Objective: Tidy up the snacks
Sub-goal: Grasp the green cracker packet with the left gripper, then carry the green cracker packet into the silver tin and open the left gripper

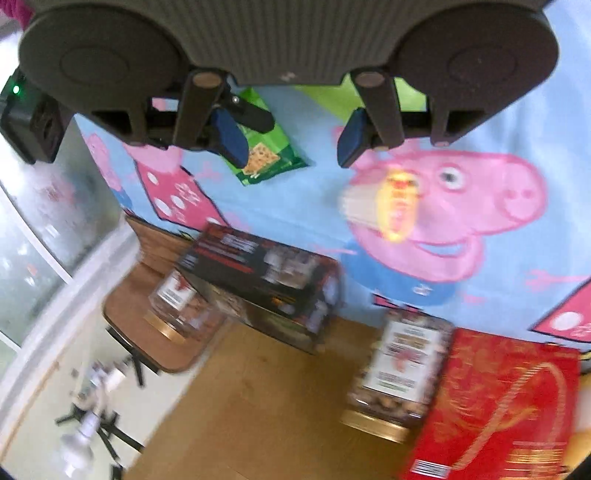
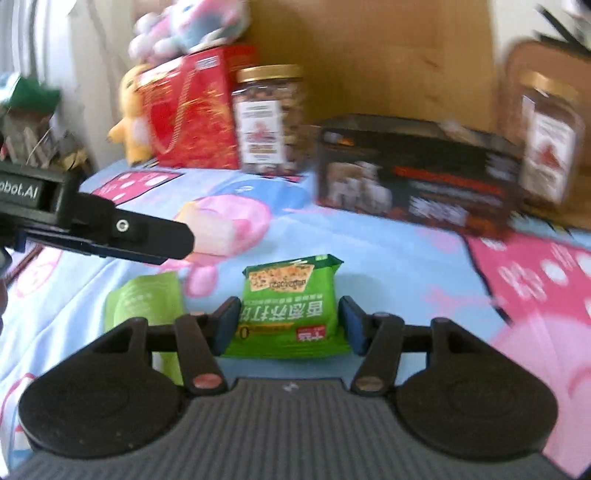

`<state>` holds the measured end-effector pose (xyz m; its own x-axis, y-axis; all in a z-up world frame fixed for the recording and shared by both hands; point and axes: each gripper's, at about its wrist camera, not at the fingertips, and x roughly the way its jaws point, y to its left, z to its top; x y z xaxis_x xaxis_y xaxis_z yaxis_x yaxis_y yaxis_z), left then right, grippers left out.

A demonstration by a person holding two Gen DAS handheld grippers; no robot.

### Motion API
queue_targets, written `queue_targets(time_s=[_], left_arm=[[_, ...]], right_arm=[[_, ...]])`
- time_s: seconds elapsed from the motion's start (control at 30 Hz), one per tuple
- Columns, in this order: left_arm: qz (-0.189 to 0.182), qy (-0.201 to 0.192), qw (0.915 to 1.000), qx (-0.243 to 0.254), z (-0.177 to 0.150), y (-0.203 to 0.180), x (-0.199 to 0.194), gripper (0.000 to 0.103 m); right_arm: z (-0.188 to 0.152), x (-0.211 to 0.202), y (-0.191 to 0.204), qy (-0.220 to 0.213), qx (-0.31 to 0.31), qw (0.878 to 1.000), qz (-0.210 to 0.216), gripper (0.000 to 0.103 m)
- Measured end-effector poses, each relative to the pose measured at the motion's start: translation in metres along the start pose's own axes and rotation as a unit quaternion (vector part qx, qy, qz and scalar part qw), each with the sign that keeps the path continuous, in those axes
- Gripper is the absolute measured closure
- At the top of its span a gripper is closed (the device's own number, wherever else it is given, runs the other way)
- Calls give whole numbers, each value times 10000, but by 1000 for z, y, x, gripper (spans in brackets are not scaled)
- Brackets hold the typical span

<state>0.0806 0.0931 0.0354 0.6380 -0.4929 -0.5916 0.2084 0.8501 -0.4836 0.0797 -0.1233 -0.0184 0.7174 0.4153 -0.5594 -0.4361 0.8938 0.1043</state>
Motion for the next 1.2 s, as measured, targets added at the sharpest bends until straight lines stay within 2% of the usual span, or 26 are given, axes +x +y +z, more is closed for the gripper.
queue_targets(time_s=[0.13,0.2,0.27,0.37,0.43,0.5,0.53,0.63,0.8,0.97,1.07,1.2], left_arm=[[-230,345,9990,181,-6,-27,25,47],[-204,483,9983,237,-10,-37,37,43],[-65,551,9982,248,-15,-43,43,37],[-53,635,9979,98,-22,-41,45,37],[-74,538,9985,36,-26,-38,42,37],[-84,502,9987,30,-27,-40,42,44],[-198,560,9982,38,-27,-41,44,54],[-178,627,9977,160,-22,-47,49,57],[-406,310,9980,367,21,-62,43,57],[-182,-255,9961,828,84,-78,52,57],[-81,-420,9960,784,121,-74,71,54],[77,-352,9977,578,149,-61,105,54]], right_arm=[[-23,-30,-10,-115,88,9998,-111,37],[-31,-38,-13,-160,79,9998,-131,32],[-35,-40,-12,-151,-47,9998,-141,32],[-36,-34,-6,-155,-358,9990,-223,34],[-38,-31,-2,-197,-548,9980,-240,34],[-38,-32,-2,-217,-542,9982,-167,40],[-38,-32,-3,-238,-504,9984,-111,43],[-37,-32,-3,-314,-443,9984,-168,46],[-14,-37,-13,-771,-179,9965,-267,47],[50,-22,-31,-1207,166,9923,-232,47],[86,4,-40,-1397,262,9895,-253,46],[110,42,-51,-1416,271,9888,-385,45]])
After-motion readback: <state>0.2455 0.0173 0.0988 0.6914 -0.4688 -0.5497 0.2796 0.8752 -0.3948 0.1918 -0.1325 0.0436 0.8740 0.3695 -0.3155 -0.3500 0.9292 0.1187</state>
